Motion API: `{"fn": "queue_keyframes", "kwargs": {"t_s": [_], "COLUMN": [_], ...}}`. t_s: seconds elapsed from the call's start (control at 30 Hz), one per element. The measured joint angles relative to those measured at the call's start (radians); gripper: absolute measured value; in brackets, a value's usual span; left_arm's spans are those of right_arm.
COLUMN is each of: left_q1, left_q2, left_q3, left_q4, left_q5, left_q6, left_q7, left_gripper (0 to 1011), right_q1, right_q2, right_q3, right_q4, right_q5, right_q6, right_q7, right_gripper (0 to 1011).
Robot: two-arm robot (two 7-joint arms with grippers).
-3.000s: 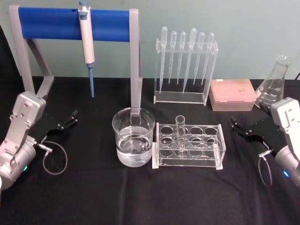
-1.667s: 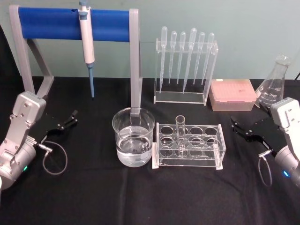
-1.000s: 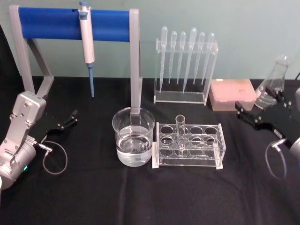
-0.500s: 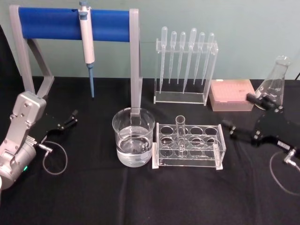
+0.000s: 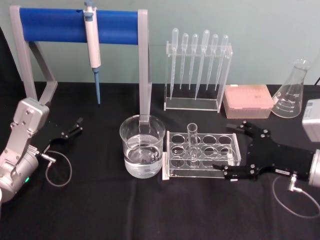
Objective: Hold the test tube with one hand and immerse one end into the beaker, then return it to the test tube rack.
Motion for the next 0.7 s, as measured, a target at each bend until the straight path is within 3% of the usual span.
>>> {"fn": "queue_keyframes", "kwargs": {"t_s": [0.23, 0.43, 0.7], "left_q1": [0.0, 0.0, 0.0], "left_q2": [0.0, 0.0, 0.0], "left_q3": [0.0, 0.0, 0.0], "left_q4": [0.0, 0.0, 0.0], "left_q5": [0.0, 0.0, 0.0], "left_q6": [0.0, 0.0, 0.0], "left_q7": [0.0, 0.0, 0.0], "left_gripper": [1000, 1000, 1000], "right_q1": [0.081, 0.161, 0.228], "right_q2": [-0.038, -0.075, -0.113], "right_q3": [-0.053, -0.11, -0.163], "right_q4": [0.046, 0.093, 0.135], "right_q5": [-0.012, -0.022, -0.045], "right_q6": [0.048, 0.12, 0.15], "right_q7": [0.072, 0.095, 0.101], "right_gripper": [1000, 1000, 1002]}}
